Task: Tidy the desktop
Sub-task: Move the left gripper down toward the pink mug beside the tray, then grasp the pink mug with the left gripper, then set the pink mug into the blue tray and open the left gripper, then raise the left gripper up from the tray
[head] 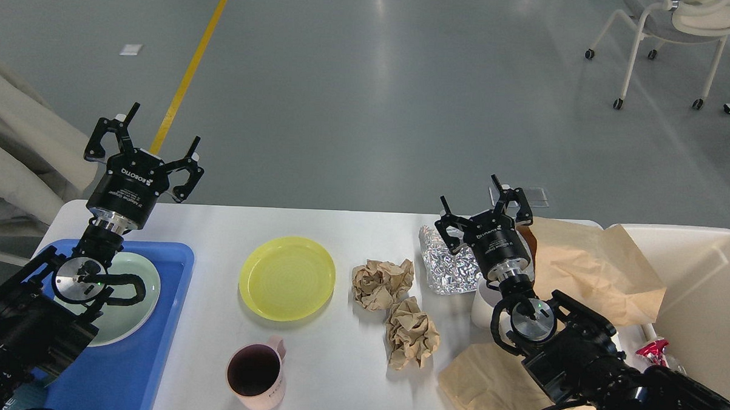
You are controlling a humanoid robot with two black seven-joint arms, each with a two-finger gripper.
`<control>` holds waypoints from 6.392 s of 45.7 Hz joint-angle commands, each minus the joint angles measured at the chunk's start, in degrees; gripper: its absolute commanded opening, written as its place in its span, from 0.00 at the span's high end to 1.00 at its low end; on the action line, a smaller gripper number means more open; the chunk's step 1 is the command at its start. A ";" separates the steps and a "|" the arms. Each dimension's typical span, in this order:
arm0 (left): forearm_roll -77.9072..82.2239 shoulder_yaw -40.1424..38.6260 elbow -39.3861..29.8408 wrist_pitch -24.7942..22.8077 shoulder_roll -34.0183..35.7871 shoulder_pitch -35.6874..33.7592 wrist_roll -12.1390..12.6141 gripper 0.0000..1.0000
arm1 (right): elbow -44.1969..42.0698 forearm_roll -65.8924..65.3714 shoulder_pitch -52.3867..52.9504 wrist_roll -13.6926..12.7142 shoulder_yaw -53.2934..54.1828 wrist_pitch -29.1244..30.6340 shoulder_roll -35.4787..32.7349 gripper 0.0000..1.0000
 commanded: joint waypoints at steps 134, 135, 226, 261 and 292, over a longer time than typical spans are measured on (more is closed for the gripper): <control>31.82 122.47 -53.62 39.23 3.78 -52.15 3.32 0.28 | 0.18 0.00 0.08 0.00 0.00 0.00 0.01 0.00; 31.82 122.56 -53.36 39.67 3.43 -51.80 3.40 0.29 | 0.18 0.00 0.00 0.00 0.00 0.00 0.01 0.00; 66.71 121.16 -43.51 32.46 39.20 -45.47 2.17 0.99 | 0.27 0.00 0.00 0.00 0.00 0.08 0.01 0.00; 66.10 119.84 -43.69 15.26 44.20 -63.38 -8.11 0.18 | 0.27 0.00 0.00 0.00 0.00 0.08 0.01 0.00; 64.08 92.41 -30.77 11.68 30.07 -61.93 -1.08 0.18 | 0.27 0.00 0.00 0.00 0.00 0.08 0.01 0.00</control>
